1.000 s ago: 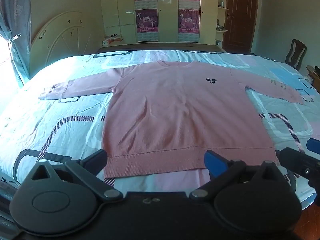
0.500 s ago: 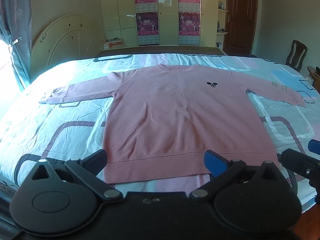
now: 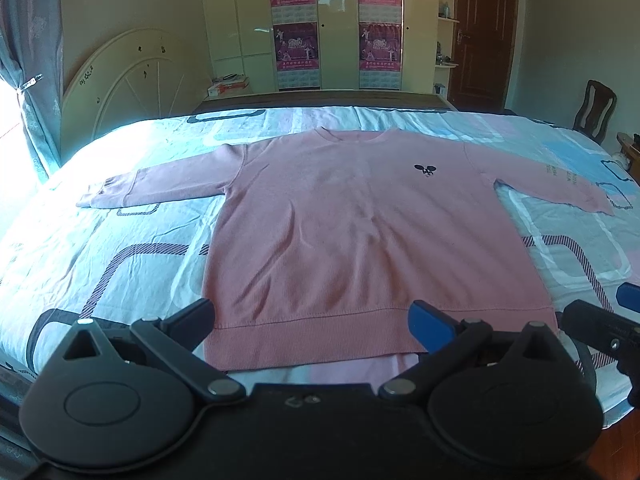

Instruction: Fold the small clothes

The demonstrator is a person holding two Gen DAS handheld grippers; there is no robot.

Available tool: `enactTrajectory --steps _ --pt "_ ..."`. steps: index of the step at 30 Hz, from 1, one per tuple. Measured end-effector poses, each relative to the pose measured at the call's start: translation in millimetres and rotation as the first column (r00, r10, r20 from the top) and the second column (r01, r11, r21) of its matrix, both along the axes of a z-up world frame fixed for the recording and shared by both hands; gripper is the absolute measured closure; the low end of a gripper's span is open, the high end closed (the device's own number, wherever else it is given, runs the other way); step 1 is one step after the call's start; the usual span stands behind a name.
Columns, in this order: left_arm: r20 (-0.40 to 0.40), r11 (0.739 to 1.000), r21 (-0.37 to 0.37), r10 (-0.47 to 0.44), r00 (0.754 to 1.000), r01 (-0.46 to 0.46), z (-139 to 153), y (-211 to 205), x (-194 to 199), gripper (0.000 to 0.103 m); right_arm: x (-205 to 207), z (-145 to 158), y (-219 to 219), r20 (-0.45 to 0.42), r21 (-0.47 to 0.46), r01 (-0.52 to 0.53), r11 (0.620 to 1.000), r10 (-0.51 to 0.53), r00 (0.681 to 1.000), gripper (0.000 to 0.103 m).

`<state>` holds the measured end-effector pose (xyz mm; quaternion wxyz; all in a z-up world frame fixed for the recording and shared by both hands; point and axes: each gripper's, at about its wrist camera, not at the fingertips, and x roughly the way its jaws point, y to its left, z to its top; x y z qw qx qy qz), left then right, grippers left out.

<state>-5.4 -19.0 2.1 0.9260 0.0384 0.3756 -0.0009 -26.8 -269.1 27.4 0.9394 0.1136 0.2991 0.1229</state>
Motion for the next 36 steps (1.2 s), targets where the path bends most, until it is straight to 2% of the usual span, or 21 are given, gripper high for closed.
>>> enactTrajectory --steps 36 --pt "-0.002 1.000 0.024 -0.011 1.000 0.011 0.3 -3.2 6.6 0.000 2.2 -0.5 -4.6 -0.006 0.021 0.018 1.000 -0.018 1.000 0.000"
